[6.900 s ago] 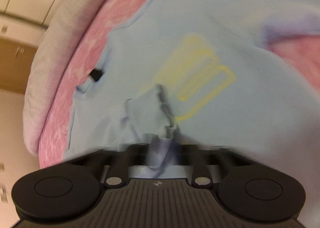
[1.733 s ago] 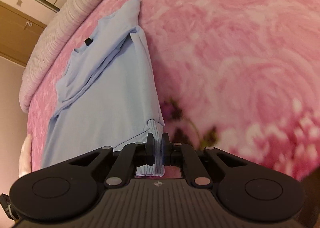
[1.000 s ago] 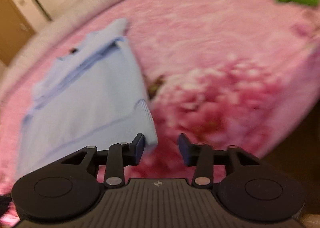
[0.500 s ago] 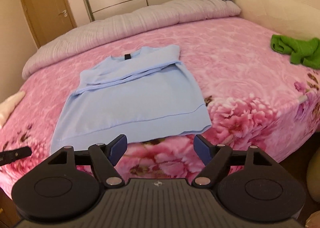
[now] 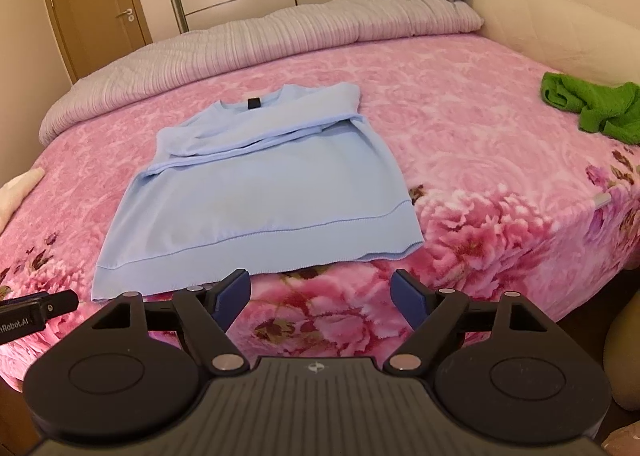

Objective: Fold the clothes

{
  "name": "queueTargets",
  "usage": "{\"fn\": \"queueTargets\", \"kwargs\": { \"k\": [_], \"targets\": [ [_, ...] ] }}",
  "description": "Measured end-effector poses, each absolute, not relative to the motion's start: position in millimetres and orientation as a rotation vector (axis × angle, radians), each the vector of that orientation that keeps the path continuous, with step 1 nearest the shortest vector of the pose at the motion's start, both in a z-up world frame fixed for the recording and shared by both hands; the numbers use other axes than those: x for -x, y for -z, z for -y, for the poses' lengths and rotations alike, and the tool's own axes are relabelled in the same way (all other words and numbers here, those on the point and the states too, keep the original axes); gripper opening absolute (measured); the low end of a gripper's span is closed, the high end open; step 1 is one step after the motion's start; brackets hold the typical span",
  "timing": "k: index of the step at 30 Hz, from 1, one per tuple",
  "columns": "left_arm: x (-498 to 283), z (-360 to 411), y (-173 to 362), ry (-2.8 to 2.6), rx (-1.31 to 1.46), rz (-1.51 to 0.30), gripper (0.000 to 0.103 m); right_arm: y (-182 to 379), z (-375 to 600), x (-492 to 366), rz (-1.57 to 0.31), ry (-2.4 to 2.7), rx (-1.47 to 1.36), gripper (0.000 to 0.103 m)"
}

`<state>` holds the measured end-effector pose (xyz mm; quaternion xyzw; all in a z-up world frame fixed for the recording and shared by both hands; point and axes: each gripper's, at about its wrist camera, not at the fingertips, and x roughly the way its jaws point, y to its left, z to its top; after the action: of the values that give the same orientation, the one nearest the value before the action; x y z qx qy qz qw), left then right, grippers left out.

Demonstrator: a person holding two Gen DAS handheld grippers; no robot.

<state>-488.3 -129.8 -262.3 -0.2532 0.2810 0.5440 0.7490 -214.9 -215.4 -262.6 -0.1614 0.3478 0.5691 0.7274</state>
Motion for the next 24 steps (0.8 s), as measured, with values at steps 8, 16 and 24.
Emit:
{"fn": "queueTargets", "kwargs": {
  "k": [8, 16, 24],
  "targets": [
    [486.9, 134.6, 260.9, -1.181, 0.546, -0.612, 0.043, 260.5, 219.9, 212.1, -0.765, -1.251, 0.354, 0.080],
    [489.0, 132.0, 257.7, -1.185, 0.543, -0.605, 0.043, 259.5, 219.4, 214.4, -0.767, -1.244, 0.352, 0.080],
    [486.2, 131.7, 256.5, -1.185, 0.541, -0.602, 0.044, 259.5, 220.1, 210.1, -0.775, -1.241, 0.353, 0.080]
  ]
}}
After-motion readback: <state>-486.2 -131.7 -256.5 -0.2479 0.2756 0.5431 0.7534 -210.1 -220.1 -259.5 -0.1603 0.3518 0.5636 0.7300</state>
